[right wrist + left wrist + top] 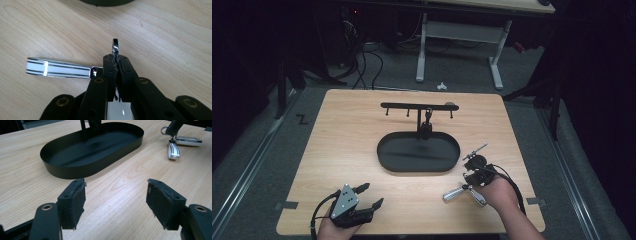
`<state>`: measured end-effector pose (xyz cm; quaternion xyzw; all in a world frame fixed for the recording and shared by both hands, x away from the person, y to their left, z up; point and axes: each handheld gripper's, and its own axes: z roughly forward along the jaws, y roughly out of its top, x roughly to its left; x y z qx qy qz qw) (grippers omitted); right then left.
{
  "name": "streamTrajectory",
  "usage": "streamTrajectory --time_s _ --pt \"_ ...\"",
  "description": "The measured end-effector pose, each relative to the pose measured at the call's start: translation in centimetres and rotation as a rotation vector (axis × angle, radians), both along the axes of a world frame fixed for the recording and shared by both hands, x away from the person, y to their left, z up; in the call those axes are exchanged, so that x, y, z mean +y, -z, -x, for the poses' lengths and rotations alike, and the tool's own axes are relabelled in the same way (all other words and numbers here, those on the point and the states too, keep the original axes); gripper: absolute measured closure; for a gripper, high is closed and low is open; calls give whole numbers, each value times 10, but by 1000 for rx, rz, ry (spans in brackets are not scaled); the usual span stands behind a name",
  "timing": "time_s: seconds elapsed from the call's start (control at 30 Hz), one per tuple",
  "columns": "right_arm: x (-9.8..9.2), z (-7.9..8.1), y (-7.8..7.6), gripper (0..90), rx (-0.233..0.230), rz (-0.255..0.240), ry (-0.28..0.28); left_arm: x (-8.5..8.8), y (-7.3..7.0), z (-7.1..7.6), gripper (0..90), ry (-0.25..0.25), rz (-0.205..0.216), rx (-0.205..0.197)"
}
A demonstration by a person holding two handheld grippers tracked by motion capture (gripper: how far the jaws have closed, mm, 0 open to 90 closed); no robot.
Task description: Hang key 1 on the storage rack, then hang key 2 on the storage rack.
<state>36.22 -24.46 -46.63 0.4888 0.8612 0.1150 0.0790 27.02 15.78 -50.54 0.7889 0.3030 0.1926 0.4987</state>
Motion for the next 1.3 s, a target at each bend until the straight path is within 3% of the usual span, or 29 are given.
streamTrajectory --time_s 0.27,0.73,1.3 --pt "-5 3 -19 864 -39 -13 13 0 0 0 322 0 11 8" --pt "-14 1 -78 864 -145 -37 25 1 0 -3 322 -2 35 2" --pt "-16 -17 -101 864 -185 -47 48 0 1 -2 322 1 36 5"
